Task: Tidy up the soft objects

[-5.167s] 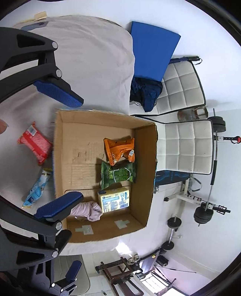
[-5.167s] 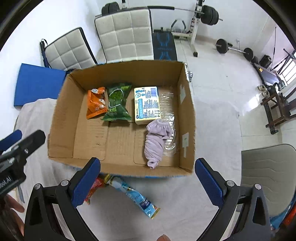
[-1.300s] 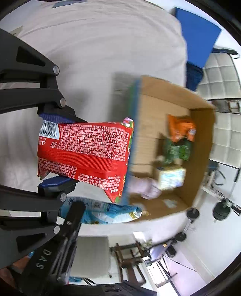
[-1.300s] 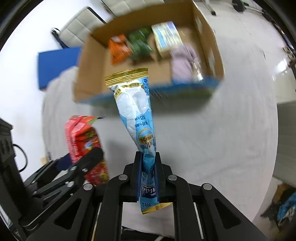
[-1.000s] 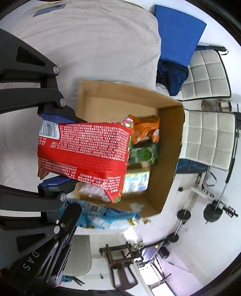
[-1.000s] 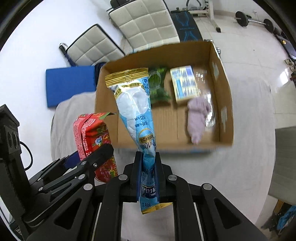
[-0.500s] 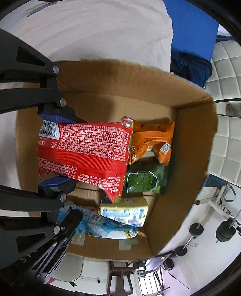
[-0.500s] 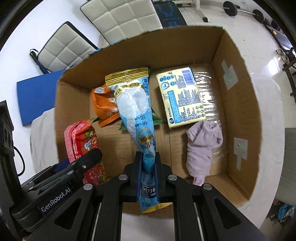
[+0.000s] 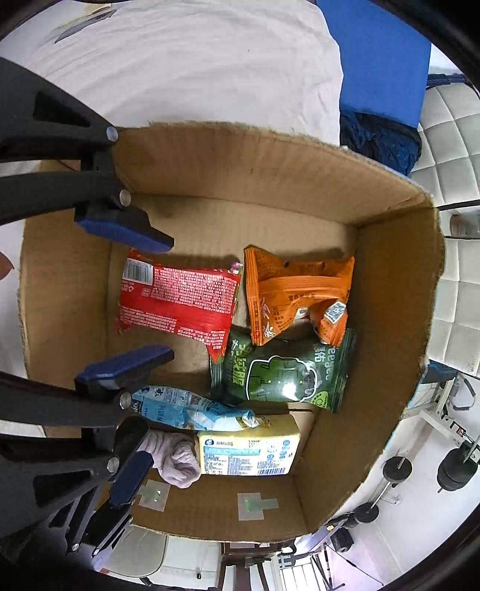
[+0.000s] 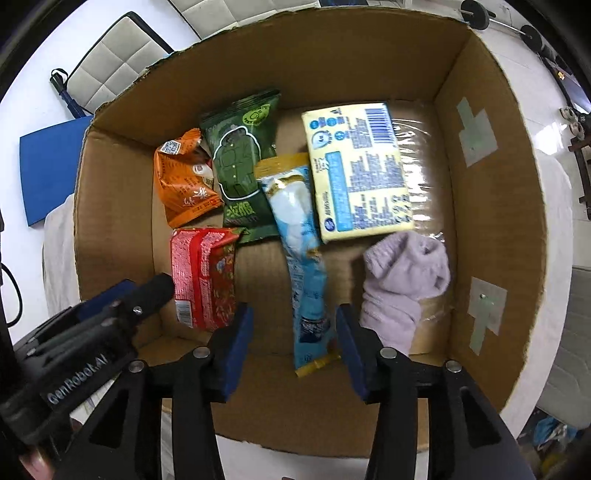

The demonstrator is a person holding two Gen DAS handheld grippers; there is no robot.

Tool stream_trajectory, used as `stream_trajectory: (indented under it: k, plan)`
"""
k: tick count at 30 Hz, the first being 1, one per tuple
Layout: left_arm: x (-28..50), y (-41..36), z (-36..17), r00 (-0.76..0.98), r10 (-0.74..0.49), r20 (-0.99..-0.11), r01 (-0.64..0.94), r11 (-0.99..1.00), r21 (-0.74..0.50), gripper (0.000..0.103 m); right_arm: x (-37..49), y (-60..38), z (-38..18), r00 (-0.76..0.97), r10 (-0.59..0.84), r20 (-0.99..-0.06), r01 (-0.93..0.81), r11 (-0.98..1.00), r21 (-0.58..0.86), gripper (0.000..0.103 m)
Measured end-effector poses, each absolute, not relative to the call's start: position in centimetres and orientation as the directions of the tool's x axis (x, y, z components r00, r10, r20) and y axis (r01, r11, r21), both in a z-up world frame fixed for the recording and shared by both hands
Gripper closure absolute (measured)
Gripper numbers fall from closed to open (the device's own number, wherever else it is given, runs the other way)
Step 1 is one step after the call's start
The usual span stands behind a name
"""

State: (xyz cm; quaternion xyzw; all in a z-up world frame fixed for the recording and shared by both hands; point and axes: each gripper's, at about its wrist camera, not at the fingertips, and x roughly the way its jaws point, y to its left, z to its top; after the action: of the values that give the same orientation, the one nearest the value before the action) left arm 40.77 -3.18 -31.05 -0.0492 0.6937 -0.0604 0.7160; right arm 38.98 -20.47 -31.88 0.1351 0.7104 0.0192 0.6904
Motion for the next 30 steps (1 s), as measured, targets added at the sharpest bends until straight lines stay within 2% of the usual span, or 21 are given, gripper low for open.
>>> stream_trajectory:
  k: [5,6,8,9,10,11,12,13,17,30]
  plan:
    - [39.3,-2.8,-29.7,0.078,-0.147,-0.986,0.025,0.989,-0.146,0.052,37.7,-21.5,-31.3,0.007,0.176,-0.984,0.143,0.974,0.175,0.053]
    - [39.0,-2.9,-29.4,0.089,-0.141,-0.986,0.031,0.99,-0.139,0.052,37.4,-21.6,-31.2,0.01,0.161,-0.987,0.137,0.977,0.161,0.05]
    - [38.1,-3.1,-28.7,0.118,-0.12,-0.986,0.046,0.992,-0.115,0.051,36.9,-22.0,-30.9,0.022,0.14,-0.99,0.134,0.981,0.142,0.036]
    - [38.0,-2.9,-28.5,0.13,-0.112,-0.985,0.051,0.993,-0.106,0.047,36.6,-22.2,-30.8,0.03,0.134,-0.991,0.131,0.982,0.136,0.027]
    - [37.6,-3.1,-28.2,0.145,-0.104,-0.984,0.056,0.994,-0.097,0.038,36.3,-22.3,-30.7,0.035,0.123,-0.992,0.13,0.983,0.127,0.02]
    - [37.6,-3.1,-28.2,0.151,-0.101,-0.983,0.058,0.994,-0.094,0.029,36.0,-22.4,-30.6,0.043,0.117,-0.992,0.131,0.984,0.122,0.018]
    - [37.5,-3.0,-28.2,0.158,-0.092,-0.983,0.058,0.995,-0.083,0.014,35.9,-22.6,-30.6,0.05,0.113,-0.992,0.13,0.984,0.119,0.013]
    - [37.4,-3.1,-28.2,0.164,-0.077,-0.983,0.06,0.996,-0.068,0.008,35.7,-22.8,-30.6,0.053,0.109,-0.993,0.132,0.985,0.115,0.007]
    - [37.2,-2.9,-28.4,0.171,-0.064,-0.983,0.064,0.997,-0.054,0.008,35.5,-23.0,-30.1,0.077,0.075,-0.994,0.141,0.986,0.085,0.0]
    - [36.2,-2.7,-25.6,0.23,-0.058,-0.971,0.058,0.997,-0.045,0.008,34.3,-23.2,-26.6,0.142,0.028,-0.989,0.134,0.99,0.048,0.0]
